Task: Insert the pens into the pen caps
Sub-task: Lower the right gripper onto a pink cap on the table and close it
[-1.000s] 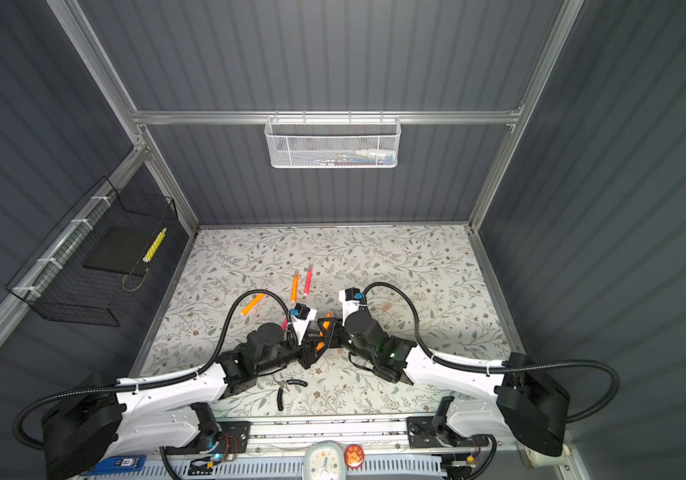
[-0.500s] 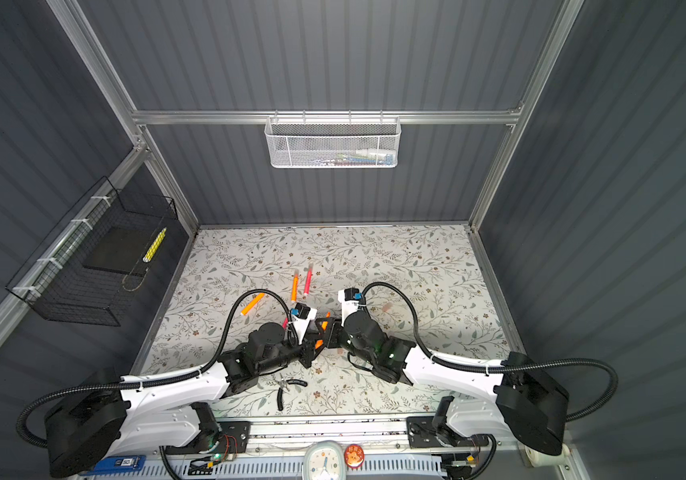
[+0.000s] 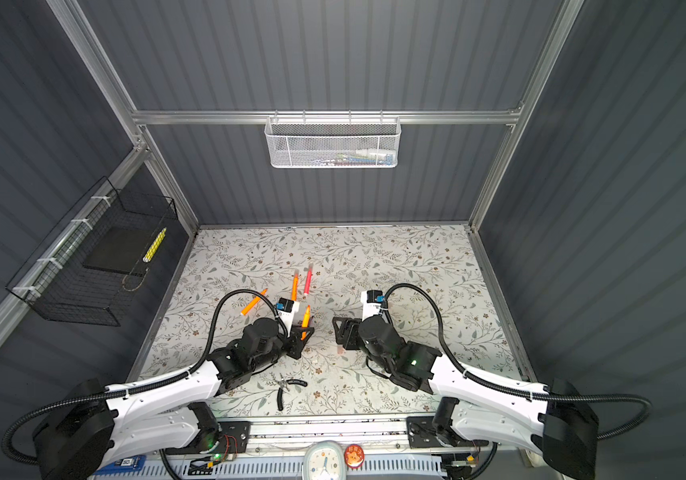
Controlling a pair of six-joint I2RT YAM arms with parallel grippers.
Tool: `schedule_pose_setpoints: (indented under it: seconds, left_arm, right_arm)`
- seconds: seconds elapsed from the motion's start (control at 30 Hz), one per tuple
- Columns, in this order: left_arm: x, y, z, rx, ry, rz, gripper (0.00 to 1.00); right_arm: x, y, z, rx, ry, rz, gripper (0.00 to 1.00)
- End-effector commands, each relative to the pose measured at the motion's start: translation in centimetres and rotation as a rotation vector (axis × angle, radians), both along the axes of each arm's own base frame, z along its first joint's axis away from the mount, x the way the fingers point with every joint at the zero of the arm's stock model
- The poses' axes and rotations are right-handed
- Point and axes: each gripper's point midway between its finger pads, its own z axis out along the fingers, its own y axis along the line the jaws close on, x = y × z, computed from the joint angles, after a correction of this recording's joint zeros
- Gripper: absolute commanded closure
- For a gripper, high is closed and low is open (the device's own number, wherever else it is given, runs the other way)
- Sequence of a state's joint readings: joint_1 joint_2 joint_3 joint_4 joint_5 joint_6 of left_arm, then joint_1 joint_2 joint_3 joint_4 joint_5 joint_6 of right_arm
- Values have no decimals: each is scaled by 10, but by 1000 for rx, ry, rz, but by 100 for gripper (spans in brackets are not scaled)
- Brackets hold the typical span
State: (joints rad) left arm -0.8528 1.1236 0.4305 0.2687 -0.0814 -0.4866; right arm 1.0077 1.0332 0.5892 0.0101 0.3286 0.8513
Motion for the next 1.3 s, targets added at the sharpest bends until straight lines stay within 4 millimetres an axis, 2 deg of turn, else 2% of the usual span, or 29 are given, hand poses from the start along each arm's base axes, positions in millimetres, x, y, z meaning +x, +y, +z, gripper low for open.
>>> schedule_pose_setpoints:
  seconds: [0.0, 0.03, 0.07, 0.27, 0.43, 0.73, 1.2, 1.27]
  left_arm:
    - [0, 8, 0, 4, 30, 28, 100]
    - [-1, 8, 2, 1, 27, 23, 100]
    - [-2, 9, 4, -1, 22, 24, 100]
    - [-3, 18, 8, -2, 0, 47, 100]
    - [-5, 18, 10, -13, -12, 34, 100]
    - [-7, 18, 12, -24, -21, 26, 100]
    - [-7, 17, 12, -25, -21, 23, 100]
    - [-7, 18, 12, -24, -21, 24, 100]
  right_arm:
    - [-6, -25, -46, -234, 99, -28, 31]
    - [-7, -23, -47, -249, 112, -20, 31]
    - [-8, -21, -62, -300, 151, -6, 32]
    - [-9, 2, -103, -419, 284, 66, 38]
    - [-8, 12, -127, -494, 350, 90, 43]
    - [-5, 19, -144, -551, 390, 105, 47]
    - [-2, 18, -167, -649, 438, 92, 57]
    - [-3, 17, -170, -652, 446, 91, 61]
